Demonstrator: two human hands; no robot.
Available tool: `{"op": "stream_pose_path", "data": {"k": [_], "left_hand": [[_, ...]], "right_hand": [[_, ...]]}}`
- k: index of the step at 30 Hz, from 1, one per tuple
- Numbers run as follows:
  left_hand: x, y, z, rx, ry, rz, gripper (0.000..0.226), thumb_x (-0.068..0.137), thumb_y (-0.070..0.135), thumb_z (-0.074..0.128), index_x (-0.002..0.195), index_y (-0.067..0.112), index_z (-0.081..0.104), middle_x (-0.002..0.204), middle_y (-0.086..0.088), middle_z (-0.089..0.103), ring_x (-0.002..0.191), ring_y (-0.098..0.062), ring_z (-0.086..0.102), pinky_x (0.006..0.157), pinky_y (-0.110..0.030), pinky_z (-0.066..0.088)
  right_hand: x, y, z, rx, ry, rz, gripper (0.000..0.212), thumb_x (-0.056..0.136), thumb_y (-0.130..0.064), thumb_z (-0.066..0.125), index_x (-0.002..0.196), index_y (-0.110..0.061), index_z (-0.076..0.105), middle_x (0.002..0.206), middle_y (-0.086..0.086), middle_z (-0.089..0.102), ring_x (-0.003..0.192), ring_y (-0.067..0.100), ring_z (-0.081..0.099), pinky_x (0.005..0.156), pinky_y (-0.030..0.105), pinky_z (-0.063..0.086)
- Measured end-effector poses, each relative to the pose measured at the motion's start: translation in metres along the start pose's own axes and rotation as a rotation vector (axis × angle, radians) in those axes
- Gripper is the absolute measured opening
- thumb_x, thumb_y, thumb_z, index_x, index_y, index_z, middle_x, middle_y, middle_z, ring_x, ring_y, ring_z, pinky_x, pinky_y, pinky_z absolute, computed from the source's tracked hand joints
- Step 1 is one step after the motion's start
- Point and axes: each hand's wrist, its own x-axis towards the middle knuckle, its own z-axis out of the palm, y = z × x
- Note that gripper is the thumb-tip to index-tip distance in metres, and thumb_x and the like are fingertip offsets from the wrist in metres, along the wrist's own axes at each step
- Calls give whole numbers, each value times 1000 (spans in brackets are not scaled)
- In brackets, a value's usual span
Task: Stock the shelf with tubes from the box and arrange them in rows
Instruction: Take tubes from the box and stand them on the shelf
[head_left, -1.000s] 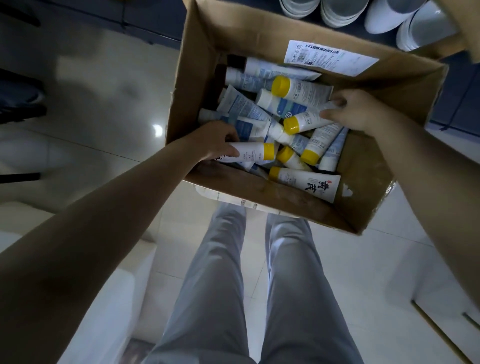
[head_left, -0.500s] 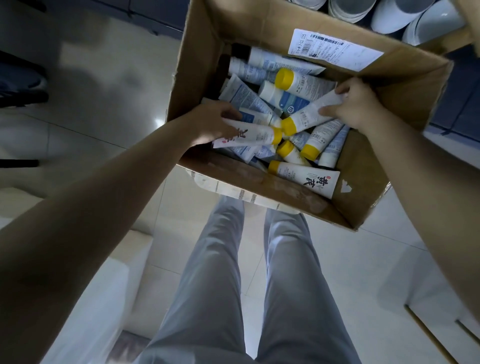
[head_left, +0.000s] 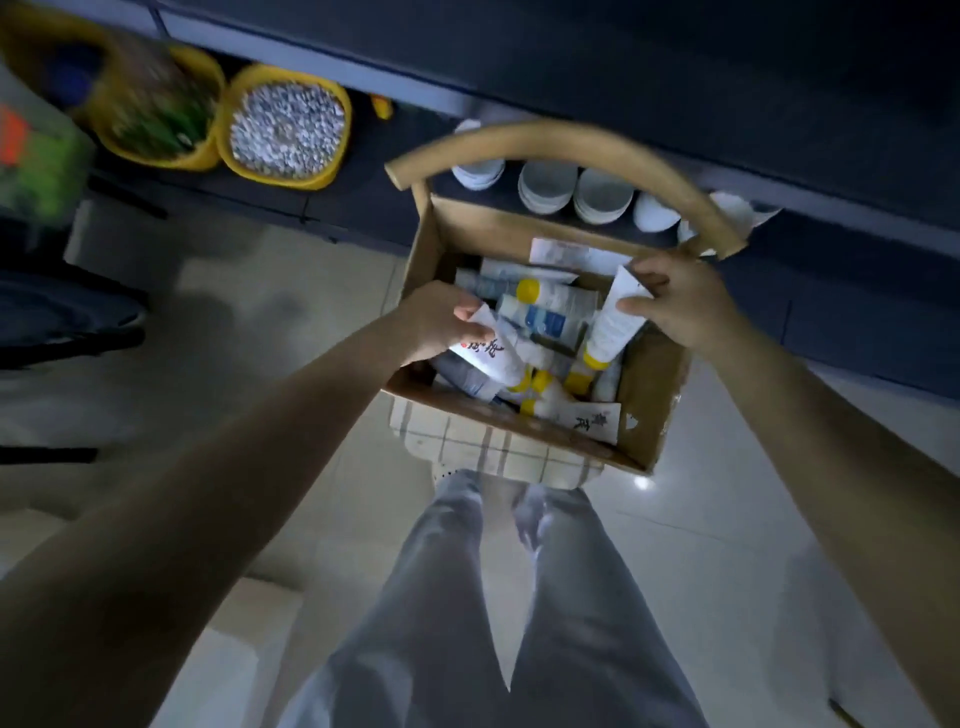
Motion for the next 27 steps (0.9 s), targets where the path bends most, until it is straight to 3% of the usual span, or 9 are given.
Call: {"op": "stream_pose_path", "data": {"k": [4, 6, 9, 13, 17, 19, 21, 24, 27], "left_hand": [[-47, 56, -36, -6, -20, 80, 24, 81, 16, 73, 100, 15, 58, 101, -3, 54, 92, -21, 56, 70, -33, 54], [-72, 90, -59, 53, -35, 173, 17, 82, 16, 71, 91, 18, 57, 92, 1, 51, 91, -22, 58, 66, -34, 55], [-112, 149, -93, 204, 21, 330, 20, 83, 13, 70, 100, 5, 63, 91, -4, 59, 96, -30, 63, 72, -40, 56], [-160, 214, -130, 258, 124, 435, 16, 85, 19, 67, 100, 13, 63, 91, -1, 68, 89, -21, 67, 63, -29, 58], [-197, 258, -147, 246, 262, 515, 19, 84, 20, 67, 101, 12, 65, 96, -5, 68, 89, -21, 66, 62, -29, 58], [-214, 276, -151, 261, 344, 557, 21, 85, 20, 67, 103, 12, 65, 98, -6, 67, 90, -23, 66, 62, -30, 58], [-228, 291, -152, 264, 403, 584, 22, 86, 20, 66, 105, 10, 66, 100, -7, 68, 91, -25, 66, 68, -34, 59], [-244, 308, -149, 254, 490, 609, 18, 85, 19, 66, 100, 10, 68, 102, -7, 69, 93, -24, 66, 81, -39, 57], [-251, 318, -140, 256, 557, 634, 18, 86, 20, 65, 99, 9, 70, 101, -5, 68, 94, -21, 63, 80, -36, 55]], "right_hand": [[-51, -58, -63, -33, 24, -34, 42, 80, -10, 72, 121, -6, 60, 113, 6, 62, 105, 18, 57, 89, 33, 45], [-76, -90, -96, -47, 27, -61, 43, 80, -8, 72, 121, -7, 59, 114, 4, 62, 103, 16, 57, 80, 23, 47], [-108, -140, -141, -141, 91, -147, 36, 77, -8, 74, 111, -11, 63, 101, 3, 65, 86, 12, 60, 63, 4, 40], [-146, -193, -194, -214, 198, -229, 33, 77, -16, 74, 109, -13, 66, 104, 4, 67, 91, 15, 61, 73, 22, 43], [-179, -226, -232, -248, 282, -280, 24, 79, -17, 72, 102, -10, 68, 92, 7, 65, 69, 16, 60, 63, 29, 50], [-190, -233, -245, -242, 332, -309, 20, 78, -15, 73, 97, -9, 68, 90, 9, 65, 75, 24, 64, 67, 36, 56], [-199, -238, -257, -255, 386, -334, 15, 77, -16, 73, 90, -11, 68, 91, 11, 66, 85, 27, 64, 72, 39, 55], [-216, -243, -270, -275, 435, -363, 7, 78, -16, 72, 82, -14, 66, 82, 4, 62, 83, 24, 61, 64, 32, 52], [-230, -241, -276, -253, 485, -372, 17, 80, -15, 70, 94, -5, 68, 88, 12, 62, 86, 28, 61, 75, 42, 55]]}}
